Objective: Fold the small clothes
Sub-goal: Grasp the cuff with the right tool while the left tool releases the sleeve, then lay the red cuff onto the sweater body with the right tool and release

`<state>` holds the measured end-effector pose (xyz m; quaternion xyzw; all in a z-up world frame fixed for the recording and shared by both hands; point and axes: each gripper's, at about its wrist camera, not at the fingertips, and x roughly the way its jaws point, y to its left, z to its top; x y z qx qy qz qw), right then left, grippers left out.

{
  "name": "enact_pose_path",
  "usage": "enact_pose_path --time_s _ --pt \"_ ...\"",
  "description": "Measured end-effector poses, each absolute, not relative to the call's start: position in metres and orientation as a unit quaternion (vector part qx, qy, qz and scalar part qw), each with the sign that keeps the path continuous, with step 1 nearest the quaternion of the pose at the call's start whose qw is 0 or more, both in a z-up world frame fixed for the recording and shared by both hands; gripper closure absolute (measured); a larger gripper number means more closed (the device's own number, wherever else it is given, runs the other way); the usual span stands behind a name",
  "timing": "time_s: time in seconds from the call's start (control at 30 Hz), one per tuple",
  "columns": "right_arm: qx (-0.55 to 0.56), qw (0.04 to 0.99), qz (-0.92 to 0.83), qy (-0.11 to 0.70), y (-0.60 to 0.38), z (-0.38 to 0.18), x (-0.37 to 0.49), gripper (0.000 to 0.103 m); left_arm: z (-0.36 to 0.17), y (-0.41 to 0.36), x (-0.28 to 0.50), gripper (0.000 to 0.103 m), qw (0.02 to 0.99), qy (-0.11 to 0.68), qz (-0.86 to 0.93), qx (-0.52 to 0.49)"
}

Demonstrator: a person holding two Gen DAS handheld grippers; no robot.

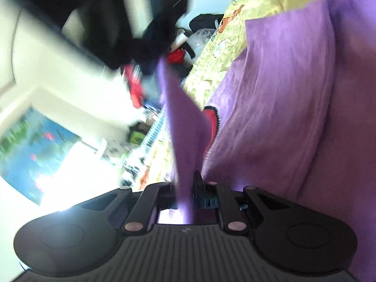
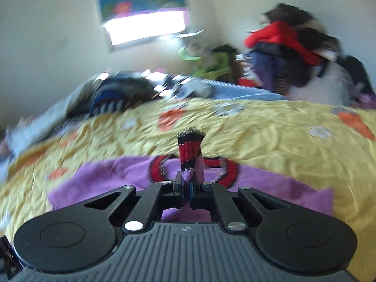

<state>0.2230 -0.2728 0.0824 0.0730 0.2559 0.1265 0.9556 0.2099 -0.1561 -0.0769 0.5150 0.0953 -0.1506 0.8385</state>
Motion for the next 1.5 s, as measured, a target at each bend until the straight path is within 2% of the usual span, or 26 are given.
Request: enact_pose_path --time_s 0.13,0.27,0.33,0.5,0.7,0.73,0.8,0.87,0.9,0.97,1.03,1.13,1.2,1.23,1.5 --pt "0.132 0.957 0.097 0.238 -0.306 0.072 0.213 0.096 -0.066 -0.155 0.214 0.091 0.856 0.138 -0.172 0.468" --pt "0.15 0.956 0.072 0.24 -0.322 0.056 0.208 0.095 -0.056 -0.149 0.213 0.065 0.867 0.161 -0.194 0.43" --pt "0.17 0.953 0.066 0.243 -0.329 0.047 0.207 0.095 -0.05 -0.143 0.211 0.058 0.873 0.167 -0.201 0.412" --pt "0.191 0.949 0.053 0.247 -0.336 0.03 0.202 0.095 -0.041 -0.129 0.212 0.056 0.886 0.198 -0.198 0.371" --pt "0.212 0.936 0.054 0.275 -0.342 0.016 0.193 0.092 -0.027 -0.099 0.222 0.056 0.9 0.267 -0.211 0.272" --pt "0.223 0.931 0.055 0.283 -0.344 0.013 0.191 0.087 -0.027 -0.095 0.223 0.056 0.9 0.273 -0.211 0.265" --pt "0.243 0.922 0.05 0.296 -0.349 0.007 0.189 0.084 -0.026 -0.09 0.223 0.056 0.9 0.28 -0.212 0.257" --pt "0.263 0.912 0.043 0.311 -0.354 0.002 0.189 0.072 -0.025 -0.087 0.221 0.056 0.901 0.281 -0.212 0.253" --pt "0.274 0.908 0.045 0.312 -0.357 0.0 0.187 0.069 -0.024 -0.086 0.22 0.056 0.902 0.281 -0.213 0.251" --pt "0.302 0.9 0.047 0.311 -0.363 -0.003 0.186 0.052 -0.024 -0.085 0.214 0.053 0.904 0.277 -0.213 0.246" --pt "0.333 0.891 0.053 0.304 -0.369 -0.005 0.187 0.052 -0.023 -0.085 0.214 0.046 0.907 0.272 -0.208 0.246" --pt "0.379 0.875 0.049 0.298 -0.378 -0.012 0.195 0.054 -0.023 -0.085 0.215 0.046 0.909 0.272 -0.202 0.242" --pt "0.4 0.866 0.042 0.297 -0.384 -0.017 0.201 0.07 -0.022 -0.084 0.216 0.046 0.91 0.276 -0.201 0.234" --pt "0.405 0.863 0.039 0.299 -0.388 -0.02 0.204 0.087 -0.021 -0.084 0.216 0.046 0.911 0.276 -0.2 0.23" --pt "0.348 0.901 0.034 0.256 -0.394 -0.005 0.21 0.091 -0.012 -0.08 0.215 0.046 0.909 0.282 -0.231 0.201"
